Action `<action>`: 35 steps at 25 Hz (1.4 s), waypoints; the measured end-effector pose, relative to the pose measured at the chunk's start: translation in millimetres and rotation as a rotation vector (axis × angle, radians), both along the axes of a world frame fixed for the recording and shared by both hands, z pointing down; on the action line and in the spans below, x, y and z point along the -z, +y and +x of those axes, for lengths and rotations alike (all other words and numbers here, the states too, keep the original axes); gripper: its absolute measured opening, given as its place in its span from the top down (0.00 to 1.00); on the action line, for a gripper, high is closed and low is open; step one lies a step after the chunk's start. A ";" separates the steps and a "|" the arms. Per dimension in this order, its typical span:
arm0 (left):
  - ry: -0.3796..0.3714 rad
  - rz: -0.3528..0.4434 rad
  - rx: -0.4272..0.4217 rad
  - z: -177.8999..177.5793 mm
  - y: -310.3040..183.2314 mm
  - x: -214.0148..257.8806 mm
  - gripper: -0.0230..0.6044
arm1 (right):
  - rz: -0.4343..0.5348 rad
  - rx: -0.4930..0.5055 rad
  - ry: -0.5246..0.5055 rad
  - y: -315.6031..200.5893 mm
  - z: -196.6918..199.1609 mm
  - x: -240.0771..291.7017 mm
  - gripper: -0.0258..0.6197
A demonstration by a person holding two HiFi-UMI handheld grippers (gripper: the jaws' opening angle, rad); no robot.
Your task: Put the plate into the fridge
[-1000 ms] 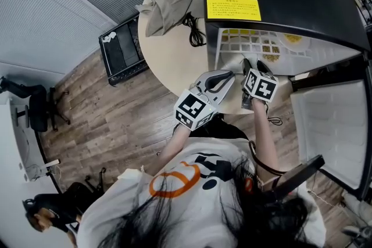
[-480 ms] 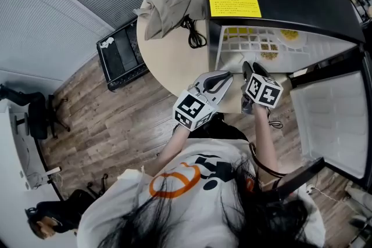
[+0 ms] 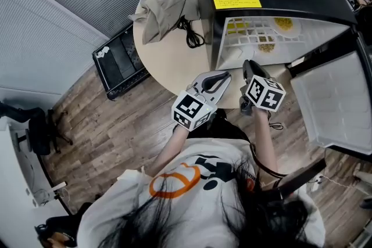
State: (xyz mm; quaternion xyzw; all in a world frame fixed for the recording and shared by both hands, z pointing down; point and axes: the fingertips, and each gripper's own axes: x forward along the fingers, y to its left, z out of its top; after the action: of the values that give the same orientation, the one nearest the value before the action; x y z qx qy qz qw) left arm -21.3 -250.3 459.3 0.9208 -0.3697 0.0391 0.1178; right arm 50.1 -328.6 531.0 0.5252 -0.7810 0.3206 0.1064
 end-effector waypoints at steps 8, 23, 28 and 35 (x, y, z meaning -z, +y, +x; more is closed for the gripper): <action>-0.006 -0.011 -0.072 -15.7 29.2 -4.8 0.93 | 0.017 -0.049 -0.075 44.6 -19.4 17.6 0.85; 0.026 -0.026 -0.177 -5.1 75.2 -9.2 0.93 | 0.025 -0.130 -0.125 115.7 -14.8 33.4 0.85; 0.031 -0.039 -0.164 -0.3 81.0 -8.5 0.93 | 0.021 -0.116 -0.143 131.6 -13.0 39.1 0.85; 0.015 -0.038 -0.117 9.7 92.5 -4.8 0.93 | 0.026 -0.093 -0.146 151.8 4.3 40.8 0.85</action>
State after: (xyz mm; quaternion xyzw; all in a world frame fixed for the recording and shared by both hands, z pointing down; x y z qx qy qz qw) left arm -11.6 -157.8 464.1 0.9387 -0.3136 0.0458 0.1354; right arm 54.4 -176.9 490.2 0.5375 -0.7656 0.3524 0.0273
